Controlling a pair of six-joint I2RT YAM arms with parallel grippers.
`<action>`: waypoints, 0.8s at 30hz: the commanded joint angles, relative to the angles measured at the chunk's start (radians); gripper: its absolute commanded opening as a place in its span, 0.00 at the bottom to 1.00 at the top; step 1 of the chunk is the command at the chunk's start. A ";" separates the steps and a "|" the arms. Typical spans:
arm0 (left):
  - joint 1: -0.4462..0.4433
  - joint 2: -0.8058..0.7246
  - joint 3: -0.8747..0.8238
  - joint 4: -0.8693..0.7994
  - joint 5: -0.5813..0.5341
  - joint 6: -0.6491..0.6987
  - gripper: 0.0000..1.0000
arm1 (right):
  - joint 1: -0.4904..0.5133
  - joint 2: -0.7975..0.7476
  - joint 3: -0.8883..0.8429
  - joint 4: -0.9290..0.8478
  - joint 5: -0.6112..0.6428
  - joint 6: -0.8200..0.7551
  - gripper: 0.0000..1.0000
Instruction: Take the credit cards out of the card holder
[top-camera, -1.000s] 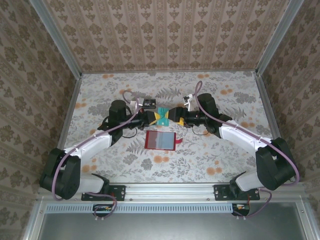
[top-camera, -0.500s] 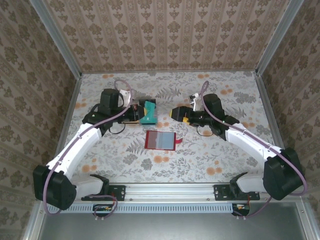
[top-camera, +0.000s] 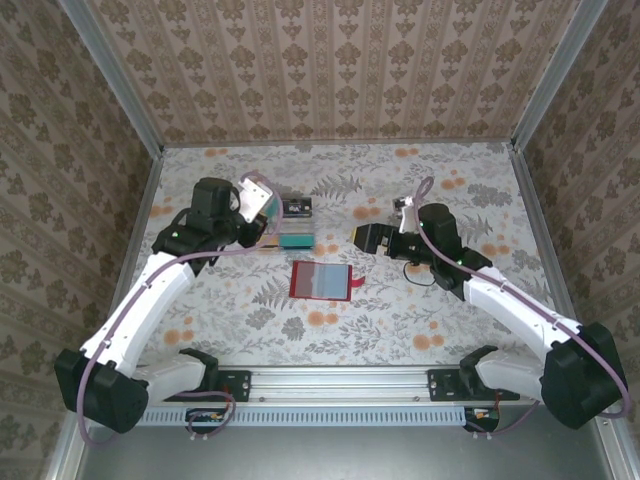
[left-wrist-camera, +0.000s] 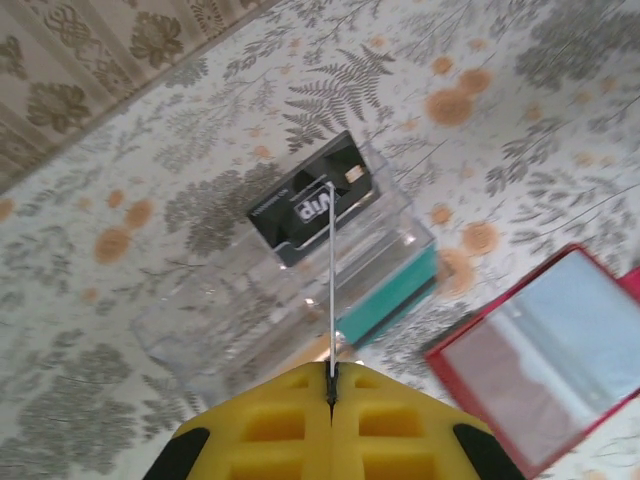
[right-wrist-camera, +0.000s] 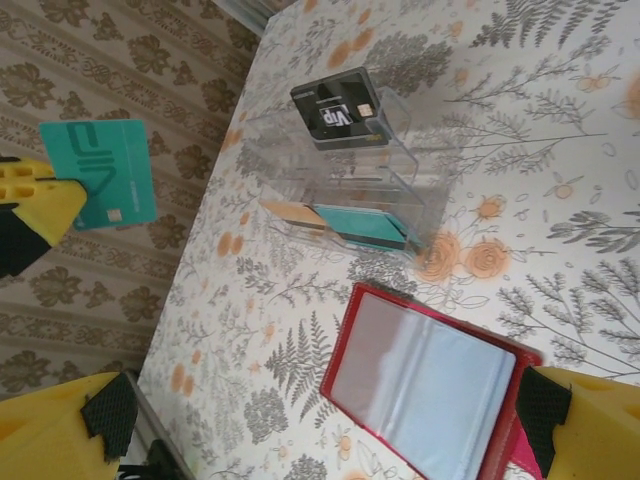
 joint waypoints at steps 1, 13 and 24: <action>0.006 0.026 0.026 -0.032 -0.079 0.223 0.00 | -0.003 -0.044 -0.029 0.052 0.055 -0.047 1.00; 0.092 0.168 0.040 -0.034 -0.044 0.570 0.00 | -0.005 -0.079 -0.028 0.062 0.094 -0.132 1.00; 0.115 0.269 0.065 -0.003 0.013 0.745 0.00 | -0.004 -0.040 0.038 0.013 0.074 -0.148 1.00</action>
